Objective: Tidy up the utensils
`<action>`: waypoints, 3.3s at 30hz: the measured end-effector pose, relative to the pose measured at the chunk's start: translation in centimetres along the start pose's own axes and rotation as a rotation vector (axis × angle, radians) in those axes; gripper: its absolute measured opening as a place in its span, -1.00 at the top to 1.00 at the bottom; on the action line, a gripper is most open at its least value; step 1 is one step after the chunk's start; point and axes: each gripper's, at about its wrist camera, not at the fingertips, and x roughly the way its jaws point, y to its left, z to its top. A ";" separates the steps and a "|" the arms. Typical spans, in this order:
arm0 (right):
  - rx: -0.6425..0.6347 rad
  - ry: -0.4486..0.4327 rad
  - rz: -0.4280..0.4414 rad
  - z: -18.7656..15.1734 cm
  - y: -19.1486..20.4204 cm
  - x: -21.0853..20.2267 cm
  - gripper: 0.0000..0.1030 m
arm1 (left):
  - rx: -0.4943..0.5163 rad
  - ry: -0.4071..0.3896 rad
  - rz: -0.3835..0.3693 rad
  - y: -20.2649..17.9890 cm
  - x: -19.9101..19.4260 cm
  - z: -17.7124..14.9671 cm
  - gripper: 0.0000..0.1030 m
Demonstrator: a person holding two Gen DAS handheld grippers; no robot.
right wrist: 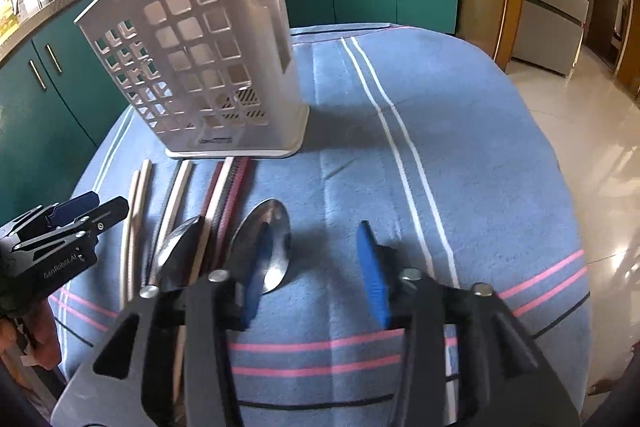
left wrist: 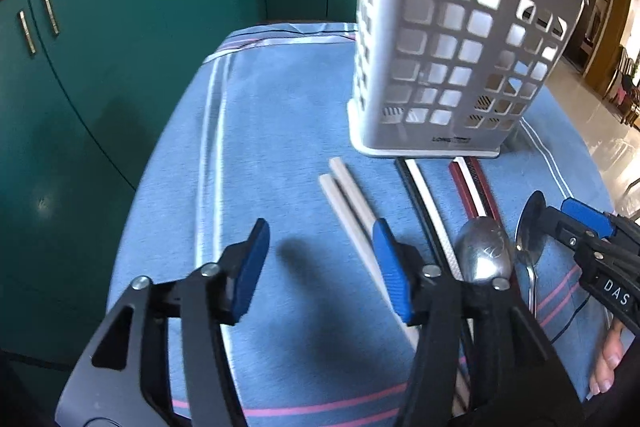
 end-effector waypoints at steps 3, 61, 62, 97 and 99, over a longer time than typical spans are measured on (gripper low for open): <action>0.021 0.012 0.029 0.1 -0.8 0.9 0.14 | 0.018 0.008 -0.006 -0.9 0.8 0.0 -0.11; -0.019 -0.023 0.063 0.4 0.3 0.7 0.11 | -0.004 -0.007 0.032 -1.3 -0.2 0.4 0.53; -0.020 -0.027 0.062 0.4 0.3 0.5 0.11 | 0.001 -0.006 0.034 -1.2 -0.2 0.4 0.56; -0.134 0.055 0.008 0.7 5.4 3.0 0.87 | -0.043 -0.007 -0.002 1.5 -1.0 0.4 0.84; -0.133 0.049 0.006 0.8 5.9 3.0 0.87 | -0.038 -0.013 -0.007 1.4 -1.4 0.3 0.84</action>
